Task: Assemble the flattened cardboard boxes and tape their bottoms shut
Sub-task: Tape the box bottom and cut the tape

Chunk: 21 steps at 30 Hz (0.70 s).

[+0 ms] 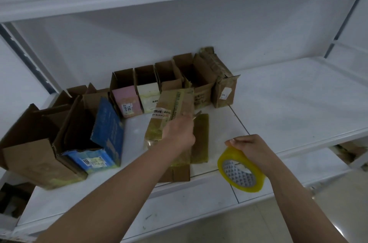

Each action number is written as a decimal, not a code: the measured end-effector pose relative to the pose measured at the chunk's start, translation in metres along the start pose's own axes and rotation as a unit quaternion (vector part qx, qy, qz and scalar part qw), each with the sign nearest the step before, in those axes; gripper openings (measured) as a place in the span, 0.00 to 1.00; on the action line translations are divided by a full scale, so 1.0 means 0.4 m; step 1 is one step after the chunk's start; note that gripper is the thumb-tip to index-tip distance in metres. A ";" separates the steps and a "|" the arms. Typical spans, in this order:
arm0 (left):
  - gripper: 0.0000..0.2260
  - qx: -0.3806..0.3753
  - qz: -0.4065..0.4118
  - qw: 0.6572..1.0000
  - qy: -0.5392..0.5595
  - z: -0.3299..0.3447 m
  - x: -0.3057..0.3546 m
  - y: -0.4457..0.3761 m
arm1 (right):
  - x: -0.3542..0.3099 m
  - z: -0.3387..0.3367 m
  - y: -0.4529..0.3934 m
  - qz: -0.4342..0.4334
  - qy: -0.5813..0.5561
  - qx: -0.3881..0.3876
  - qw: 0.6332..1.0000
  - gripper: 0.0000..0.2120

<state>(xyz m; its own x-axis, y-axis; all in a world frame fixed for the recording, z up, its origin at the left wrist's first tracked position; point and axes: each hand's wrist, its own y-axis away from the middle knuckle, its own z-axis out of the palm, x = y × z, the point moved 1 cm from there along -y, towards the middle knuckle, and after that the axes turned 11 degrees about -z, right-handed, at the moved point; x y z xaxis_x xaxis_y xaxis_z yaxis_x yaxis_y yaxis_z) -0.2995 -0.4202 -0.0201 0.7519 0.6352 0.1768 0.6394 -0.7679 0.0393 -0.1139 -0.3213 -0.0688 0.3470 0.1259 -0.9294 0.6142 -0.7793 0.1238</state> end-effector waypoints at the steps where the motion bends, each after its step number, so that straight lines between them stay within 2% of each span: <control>1: 0.13 -0.011 0.001 1.000 0.019 -0.004 -0.003 -0.002 | -0.003 0.000 0.000 -0.009 0.001 0.005 1.000 0.09; 4: 0.10 -0.041 -0.014 0.986 0.161 -0.033 -0.026 -0.005 | -0.023 -0.010 0.008 -0.042 -0.005 0.016 0.999 0.09; 7: 0.16 -0.006 -0.007 0.946 0.323 -0.076 -0.006 0.024 | -0.058 -0.020 0.020 -0.081 -0.030 0.025 0.996 0.09; 10: 0.28 -0.102 -0.008 0.947 0.303 -0.077 0.059 0.058 | -0.087 -0.022 0.027 -0.113 -0.024 0.027 0.993 0.09; 11: 0.30 -0.114 -0.010 0.948 0.296 -0.069 0.075 0.064 | -0.091 -0.023 0.027 -0.125 -0.016 0.024 0.992 0.11; 13: 0.22 -0.098 -0.012 0.937 0.337 -0.058 0.091 0.062 | -0.093 -0.023 0.029 -0.144 0.001 0.026 0.989 0.12; 15: 0.12 -0.091 -0.032 0.916 0.390 -0.056 0.101 0.063 | -0.089 -0.025 0.031 -0.162 0.030 0.049 0.985 0.21; 17: 0.10 -0.130 -0.082 0.871 0.467 -0.051 0.120 0.073 | -0.083 -0.030 0.031 -0.179 0.057 0.093 0.978 0.27; 19: 0.09 -0.179 -0.135 0.817 0.532 -0.044 0.146 0.088 | -0.084 -0.034 0.031 -0.192 0.059 0.144 0.969 0.25; 21: 0.09 -0.195 -0.145 0.794 0.557 -0.039 0.163 0.100 | -0.088 -0.040 0.029 -0.196 0.054 0.182 0.962 0.23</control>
<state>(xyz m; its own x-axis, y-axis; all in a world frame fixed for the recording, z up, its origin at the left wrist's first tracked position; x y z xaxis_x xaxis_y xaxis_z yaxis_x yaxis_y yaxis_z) -0.2274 -0.4109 0.0084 -0.1659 0.4887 0.8566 0.4974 -0.7086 0.5006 -0.1077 -0.3250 -0.0294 0.2234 0.5023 -0.8353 0.4318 -0.8193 -0.3772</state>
